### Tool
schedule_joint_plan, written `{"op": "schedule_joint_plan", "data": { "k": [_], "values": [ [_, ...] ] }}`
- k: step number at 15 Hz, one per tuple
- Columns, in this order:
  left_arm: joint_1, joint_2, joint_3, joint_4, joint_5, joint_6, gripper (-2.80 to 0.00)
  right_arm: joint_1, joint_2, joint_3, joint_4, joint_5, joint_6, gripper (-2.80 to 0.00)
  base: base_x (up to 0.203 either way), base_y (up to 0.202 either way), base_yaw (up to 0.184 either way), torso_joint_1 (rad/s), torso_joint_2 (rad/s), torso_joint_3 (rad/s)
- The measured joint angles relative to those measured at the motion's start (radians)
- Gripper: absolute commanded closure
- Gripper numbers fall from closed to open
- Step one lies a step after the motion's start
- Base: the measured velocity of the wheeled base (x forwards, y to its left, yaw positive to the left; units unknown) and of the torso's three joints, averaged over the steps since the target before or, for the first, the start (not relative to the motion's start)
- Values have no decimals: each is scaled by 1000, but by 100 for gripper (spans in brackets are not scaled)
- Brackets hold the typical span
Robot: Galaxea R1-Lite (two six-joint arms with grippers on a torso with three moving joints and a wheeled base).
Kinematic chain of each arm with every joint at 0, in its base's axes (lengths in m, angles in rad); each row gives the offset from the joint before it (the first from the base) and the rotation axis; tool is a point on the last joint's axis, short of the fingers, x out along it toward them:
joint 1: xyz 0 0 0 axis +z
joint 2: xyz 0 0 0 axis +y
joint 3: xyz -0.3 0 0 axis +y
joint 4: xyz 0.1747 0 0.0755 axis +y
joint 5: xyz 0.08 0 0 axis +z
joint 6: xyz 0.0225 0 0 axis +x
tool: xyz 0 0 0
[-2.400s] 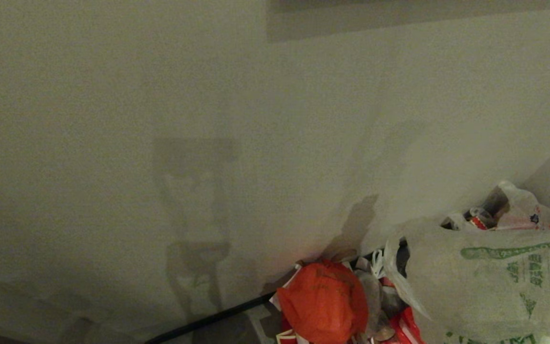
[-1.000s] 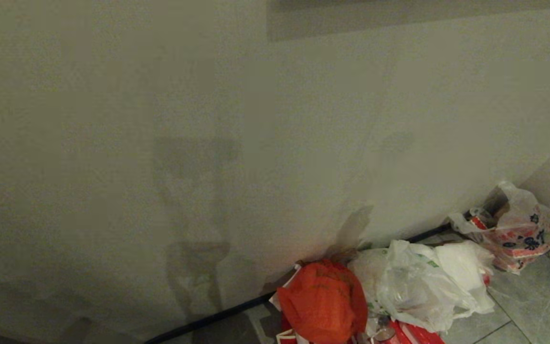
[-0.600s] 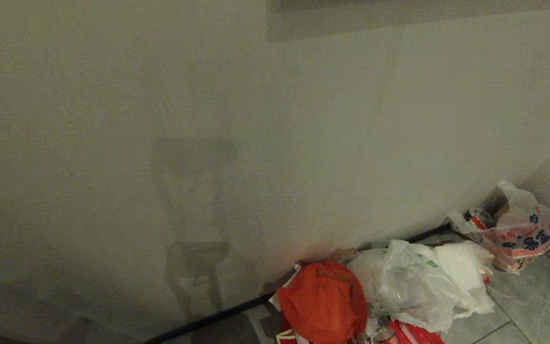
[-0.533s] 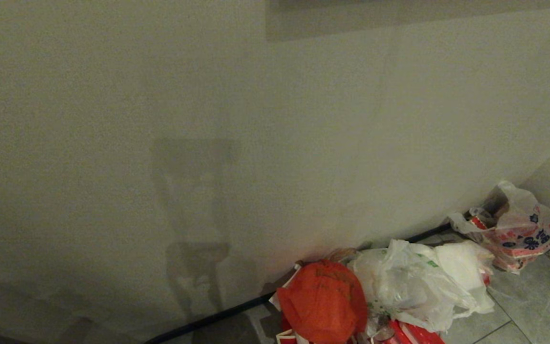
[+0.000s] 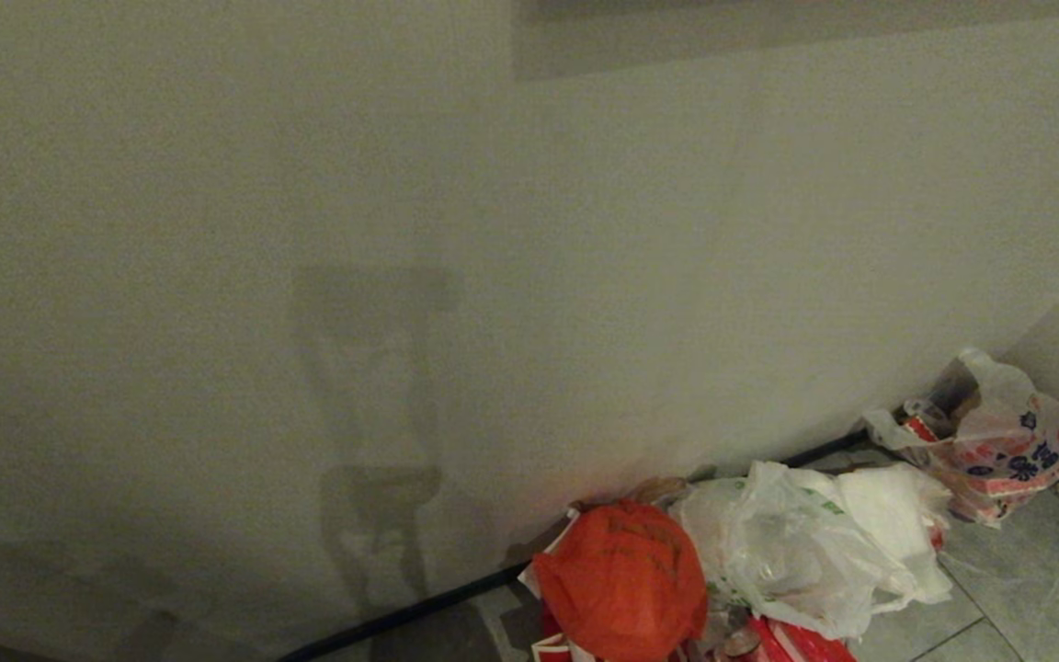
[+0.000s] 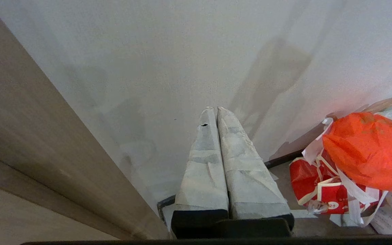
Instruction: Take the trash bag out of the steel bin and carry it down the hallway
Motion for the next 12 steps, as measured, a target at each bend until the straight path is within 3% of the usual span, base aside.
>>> {"op": "schedule_joint_plan", "data": {
  "k": [8,12],
  "values": [
    [0,0,0,10,2,6,0,-3,-43,34,-46,-2,14,0,0,0,0,0,0,0],
    [0,0,0,5,2,-1,0,-2,-43,35,-46,-2,15,0,0,0,0,2,1,135]
  ]
}}
